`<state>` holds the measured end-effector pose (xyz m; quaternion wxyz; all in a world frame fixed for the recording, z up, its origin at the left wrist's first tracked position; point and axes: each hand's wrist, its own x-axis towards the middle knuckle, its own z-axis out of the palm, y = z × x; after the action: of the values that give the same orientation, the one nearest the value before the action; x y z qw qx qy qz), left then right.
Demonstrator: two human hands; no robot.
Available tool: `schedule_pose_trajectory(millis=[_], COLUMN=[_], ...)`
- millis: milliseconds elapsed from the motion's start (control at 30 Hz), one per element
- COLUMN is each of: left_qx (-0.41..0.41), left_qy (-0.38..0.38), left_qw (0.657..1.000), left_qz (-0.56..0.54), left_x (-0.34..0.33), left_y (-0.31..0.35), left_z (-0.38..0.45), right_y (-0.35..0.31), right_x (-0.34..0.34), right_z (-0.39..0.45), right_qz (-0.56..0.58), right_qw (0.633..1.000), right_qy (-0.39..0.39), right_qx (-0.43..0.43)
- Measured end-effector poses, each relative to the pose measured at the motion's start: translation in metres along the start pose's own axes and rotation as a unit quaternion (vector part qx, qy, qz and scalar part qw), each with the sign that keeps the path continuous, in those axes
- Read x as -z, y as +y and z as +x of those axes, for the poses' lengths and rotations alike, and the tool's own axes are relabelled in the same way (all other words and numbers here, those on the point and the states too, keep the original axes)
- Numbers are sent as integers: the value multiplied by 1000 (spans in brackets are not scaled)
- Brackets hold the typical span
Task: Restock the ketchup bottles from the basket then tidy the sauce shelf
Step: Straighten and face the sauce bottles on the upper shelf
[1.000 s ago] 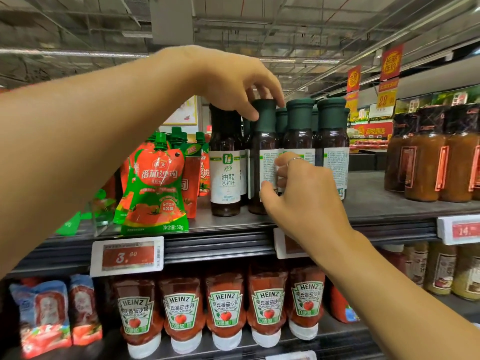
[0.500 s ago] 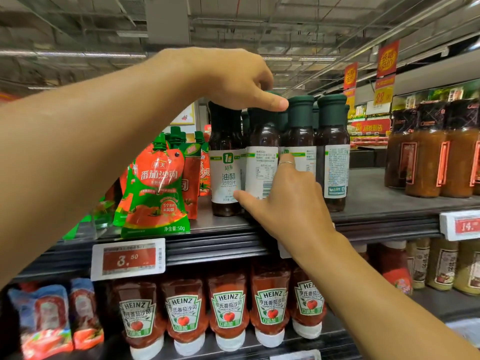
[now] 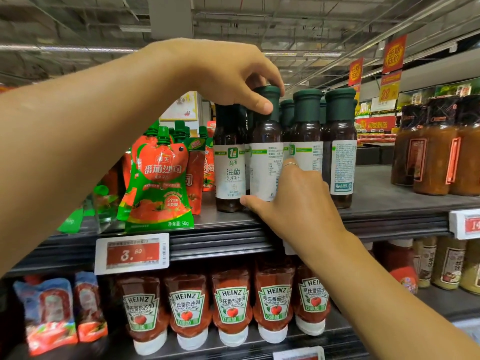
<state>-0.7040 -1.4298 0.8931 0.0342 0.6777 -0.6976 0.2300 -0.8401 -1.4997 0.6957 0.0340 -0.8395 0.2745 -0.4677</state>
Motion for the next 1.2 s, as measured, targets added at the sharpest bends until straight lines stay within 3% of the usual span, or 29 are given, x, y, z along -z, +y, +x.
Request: schedule_pose_trajectory(millis=[167, 400, 533, 767, 1200], left_qx=[5, 52, 52, 17, 27], left_qy=[15, 25, 46, 2, 31], left_qw=[998, 992, 992, 1000, 999], left_qz=[61, 112, 102, 11, 20], left_x=[-1, -9, -10, 0, -3], left_y=[3, 7, 7, 0, 1], left_z=[1, 7, 6, -4, -3], right_y=[4, -3, 1, 8, -1], right_x=[0, 2, -1, -1, 0], right_z=[4, 1, 5, 8, 6], right_qz=[30, -23, 8, 49, -11], right_qw=[998, 998, 1000, 998, 1000], right_qy=[-42, 48, 8, -40, 2], right_qx=[-18, 34, 11, -18, -7])
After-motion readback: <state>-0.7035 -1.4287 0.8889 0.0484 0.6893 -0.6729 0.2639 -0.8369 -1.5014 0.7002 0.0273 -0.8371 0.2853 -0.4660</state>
